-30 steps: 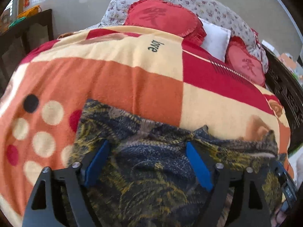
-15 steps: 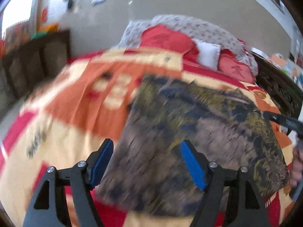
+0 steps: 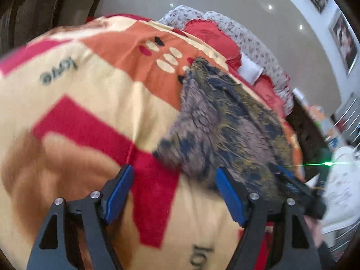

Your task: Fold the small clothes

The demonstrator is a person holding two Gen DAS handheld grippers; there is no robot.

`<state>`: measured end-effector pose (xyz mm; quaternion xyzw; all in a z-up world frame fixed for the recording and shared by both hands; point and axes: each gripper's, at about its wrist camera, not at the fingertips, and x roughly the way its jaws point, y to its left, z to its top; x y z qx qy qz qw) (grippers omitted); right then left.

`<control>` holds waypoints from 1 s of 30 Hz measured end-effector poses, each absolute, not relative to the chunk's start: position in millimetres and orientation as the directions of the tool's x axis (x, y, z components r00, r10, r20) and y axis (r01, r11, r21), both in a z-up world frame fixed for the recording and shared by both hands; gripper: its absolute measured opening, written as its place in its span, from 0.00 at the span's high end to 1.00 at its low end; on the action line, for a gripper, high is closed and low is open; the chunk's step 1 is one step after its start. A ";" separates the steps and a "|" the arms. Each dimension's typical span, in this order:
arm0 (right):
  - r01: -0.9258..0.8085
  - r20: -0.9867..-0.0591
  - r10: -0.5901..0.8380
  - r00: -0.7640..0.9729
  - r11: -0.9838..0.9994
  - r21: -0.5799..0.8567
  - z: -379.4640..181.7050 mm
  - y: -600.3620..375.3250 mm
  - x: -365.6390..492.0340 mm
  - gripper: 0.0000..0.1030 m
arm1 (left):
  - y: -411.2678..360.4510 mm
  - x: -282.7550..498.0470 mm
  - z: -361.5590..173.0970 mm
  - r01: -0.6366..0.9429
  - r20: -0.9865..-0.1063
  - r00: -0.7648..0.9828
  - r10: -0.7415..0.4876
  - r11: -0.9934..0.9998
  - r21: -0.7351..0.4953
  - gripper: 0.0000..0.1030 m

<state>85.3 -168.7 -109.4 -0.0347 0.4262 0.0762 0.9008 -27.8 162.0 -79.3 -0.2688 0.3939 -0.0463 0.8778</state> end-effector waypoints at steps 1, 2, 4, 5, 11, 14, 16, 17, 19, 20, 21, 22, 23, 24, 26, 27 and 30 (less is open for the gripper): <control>-0.164 -0.772 0.095 0.628 0.986 -0.012 -110.4 -166.3 84.7 0.57 | 161.2 -29.5 -79.5 -0.123 -0.659 0.681 -0.318 0.838 -0.532 0.17; -0.160 -0.771 0.086 0.631 0.987 -0.021 -110.9 -164.7 84.9 0.55 | 160.8 -27.4 -79.5 -0.118 -0.647 0.676 -0.354 0.814 -0.569 0.14; -0.152 -0.769 0.081 0.634 0.988 -0.022 -111.2 -164.3 85.2 0.53 | 162.5 -22.5 -81.2 -0.103 -0.604 0.671 -0.431 0.752 -0.651 0.11; -0.150 -0.769 0.083 0.634 0.989 -0.018 -111.3 -164.6 85.1 0.53 | 163.2 -20.5 -82.5 -0.090 -0.579 0.665 -0.472 0.719 -0.689 0.11; -0.151 -0.769 0.089 0.633 0.989 -0.010 -111.3 -164.6 89.5 0.52 | 161.7 4.3 -85.8 -0.043 -0.479 0.634 -0.607 0.591 -0.805 0.13; -0.151 -0.769 0.090 0.633 0.989 -0.008 -111.2 -164.7 89.5 0.52 | 169.9 19.1 -90.2 -0.093 -0.488 0.661 -0.570 0.583 -0.807 0.24; -0.151 -0.769 0.088 0.633 0.989 -0.010 -111.1 -164.5 89.3 0.52 | 173.3 26.9 -90.4 -0.110 -0.483 0.665 -0.570 0.565 -0.818 0.26; -0.151 -0.769 0.089 0.633 0.989 -0.010 -111.0 -164.6 89.3 0.52 | 173.8 28.2 -90.7 -0.118 -0.487 0.663 -0.569 0.563 -0.818 0.27; -0.151 -0.769 0.090 0.633 0.989 -0.008 -111.0 -164.6 89.5 0.52 | 172.4 29.6 -86.1 -0.128 -0.518 0.659 -0.545 0.598 -0.791 0.41; -0.151 -0.769 0.090 0.633 0.989 -0.008 -111.0 -164.5 89.6 0.52 | 173.3 29.2 -85.9 -0.141 -0.537 0.660 -0.526 0.615 -0.775 0.47; -0.151 -0.769 0.090 0.633 0.989 -0.009 -110.9 -164.4 89.5 0.52 | 175.5 28.4 -87.5 -0.168 -0.558 0.660 -0.503 0.625 -0.762 0.59; -0.151 -0.769 0.090 0.633 0.989 -0.009 -111.0 -164.5 89.5 0.52 | 178.2 26.9 -90.8 -0.191 -0.566 0.661 -0.493 0.618 -0.762 0.65; -0.151 -0.769 0.090 0.633 0.989 -0.009 -111.0 -164.5 89.5 0.52 | 182.1 25.4 -95.7 -0.220 -0.569 0.664 -0.485 0.600 -0.769 0.66; -0.151 -0.769 0.090 0.633 0.989 -0.009 -111.0 -164.5 89.5 0.52 | 184.8 24.2 -100.3 -0.237 -0.562 0.668 -0.488 0.576 -0.782 0.66; -0.151 -0.769 0.091 0.633 0.989 -0.007 -111.0 -164.1 90.3 0.52 | 187.9 21.5 -103.4 -0.252 -0.550 0.680 -0.485 0.549 -0.797 0.68; -0.151 -0.769 0.091 0.633 0.988 -0.007 -111.0 -163.9 90.6 0.52 | 188.7 20.8 -103.5 -0.261 -0.547 0.686 -0.480 0.540 -0.800 0.68; -0.151 -0.769 0.092 0.633 0.989 -0.005 -110.9 -163.7 90.8 0.52 | 190.3 21.1 -104.6 -0.277 -0.542 0.694 -0.474 0.519 -0.808 0.68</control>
